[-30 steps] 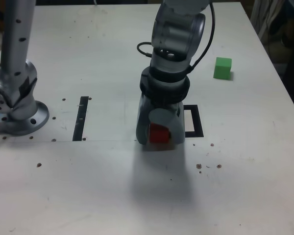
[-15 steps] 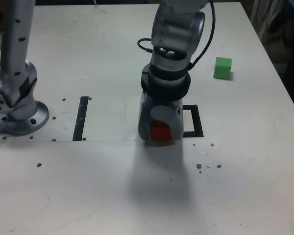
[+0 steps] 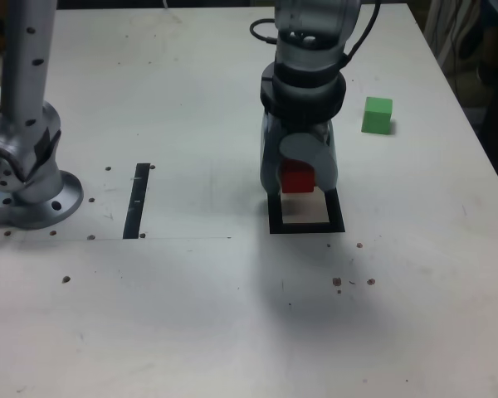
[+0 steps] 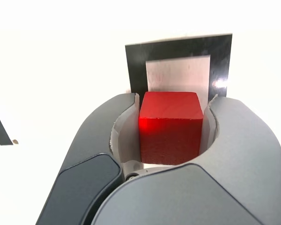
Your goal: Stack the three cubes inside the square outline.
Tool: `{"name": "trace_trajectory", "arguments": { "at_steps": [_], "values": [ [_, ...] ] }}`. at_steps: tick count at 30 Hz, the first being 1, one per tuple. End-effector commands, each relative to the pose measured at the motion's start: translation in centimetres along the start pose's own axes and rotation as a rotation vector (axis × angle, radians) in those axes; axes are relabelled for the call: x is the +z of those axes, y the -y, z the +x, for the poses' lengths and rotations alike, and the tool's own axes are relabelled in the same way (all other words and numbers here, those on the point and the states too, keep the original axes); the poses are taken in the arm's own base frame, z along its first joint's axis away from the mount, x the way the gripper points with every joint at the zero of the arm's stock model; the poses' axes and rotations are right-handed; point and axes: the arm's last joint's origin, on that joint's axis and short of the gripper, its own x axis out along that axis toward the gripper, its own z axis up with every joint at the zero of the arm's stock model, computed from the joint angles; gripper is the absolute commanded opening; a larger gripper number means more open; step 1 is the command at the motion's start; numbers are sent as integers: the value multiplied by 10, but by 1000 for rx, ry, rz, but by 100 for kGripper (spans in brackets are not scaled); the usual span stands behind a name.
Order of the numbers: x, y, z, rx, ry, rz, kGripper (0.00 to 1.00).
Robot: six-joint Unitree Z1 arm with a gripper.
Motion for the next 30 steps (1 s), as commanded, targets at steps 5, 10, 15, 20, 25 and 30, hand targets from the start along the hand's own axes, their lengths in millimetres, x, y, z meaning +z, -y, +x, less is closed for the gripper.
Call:
{"name": "trace_trajectory", "arguments": {
  "at_steps": [5,10,15,20,25,30],
  "values": [
    [6,-1,13,-32,-41,11,24],
    [12,2,23,-43,-61,17,24],
    [17,3,30,-46,-69,16,25],
    [20,2,34,-45,-67,17,26],
    [23,3,38,-52,-74,21,32],
    [23,2,39,-60,-78,23,63]
  ]
}}
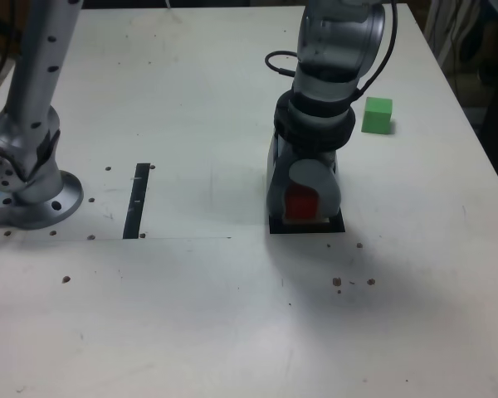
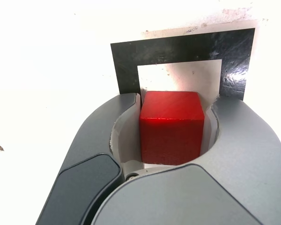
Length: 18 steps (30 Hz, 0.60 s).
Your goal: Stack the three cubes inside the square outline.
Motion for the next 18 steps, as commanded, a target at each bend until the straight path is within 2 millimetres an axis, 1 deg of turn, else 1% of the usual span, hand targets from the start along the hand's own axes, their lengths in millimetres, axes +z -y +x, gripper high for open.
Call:
{"name": "trace_trajectory", "arguments": {
  "at_steps": [1,3,4,6,9,14,17,18],
  "values": [
    [1,-1,0,-2,0,2,72],
    [1,-2,-2,2,3,5,87],
    [0,-2,-4,6,6,8,93],
    [-3,-3,-11,17,14,14,98],
    [-14,-7,-29,41,34,20,99],
    [-44,-18,-64,97,77,28,99],
    [-57,-37,-75,132,83,38,99],
    [-60,-50,-75,138,76,40,99]
  ]
}}
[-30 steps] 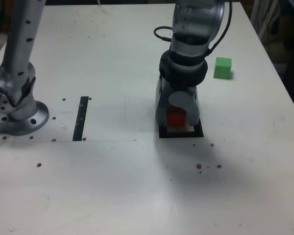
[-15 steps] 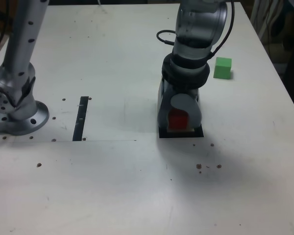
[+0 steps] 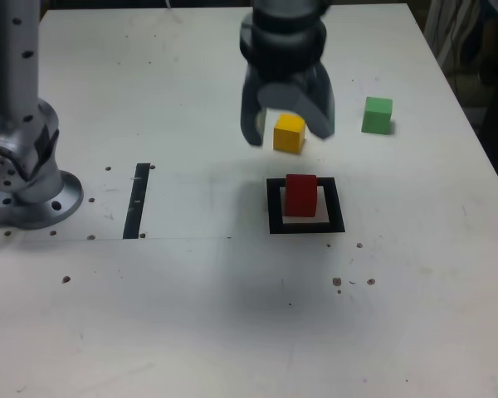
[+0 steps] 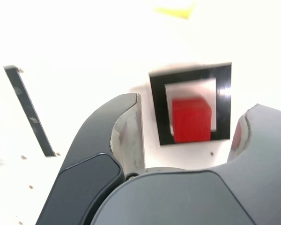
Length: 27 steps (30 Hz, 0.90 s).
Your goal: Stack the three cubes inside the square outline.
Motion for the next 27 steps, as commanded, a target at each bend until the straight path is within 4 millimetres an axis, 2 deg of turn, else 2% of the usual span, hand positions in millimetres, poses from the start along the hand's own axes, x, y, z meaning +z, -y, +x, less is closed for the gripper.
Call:
{"name": "trace_trajectory", "arguments": {
  "at_steps": [1,7,11,27],
  "values": [
    [-6,-20,4,5,-15,-3,99],
    [-12,-76,27,-1,-51,8,99],
    [-8,-96,44,-16,-80,43,99],
    [21,-98,90,-57,-117,108,94]
  ]
}}
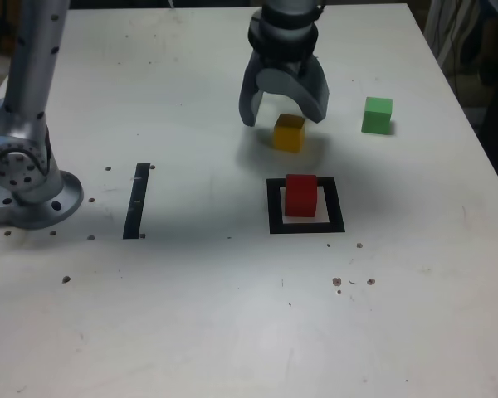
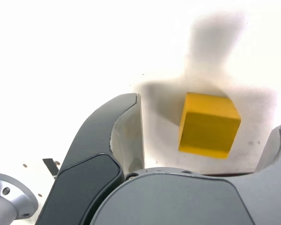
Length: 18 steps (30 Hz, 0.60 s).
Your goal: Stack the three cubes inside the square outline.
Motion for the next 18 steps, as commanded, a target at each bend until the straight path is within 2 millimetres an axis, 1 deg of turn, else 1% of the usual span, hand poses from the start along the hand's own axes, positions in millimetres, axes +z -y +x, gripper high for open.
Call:
{"name": "trace_trajectory", "arguments": {
  "at_steps": [1,4,7,12,18],
  "values": [
    [6,-1,5,-4,-1,3,94],
    [11,-1,13,-15,-15,7,91],
    [13,0,16,-21,-23,11,84],
    [15,2,7,-8,3,29,68],
    [20,4,-1,-16,40,84,54]
  ]
}}
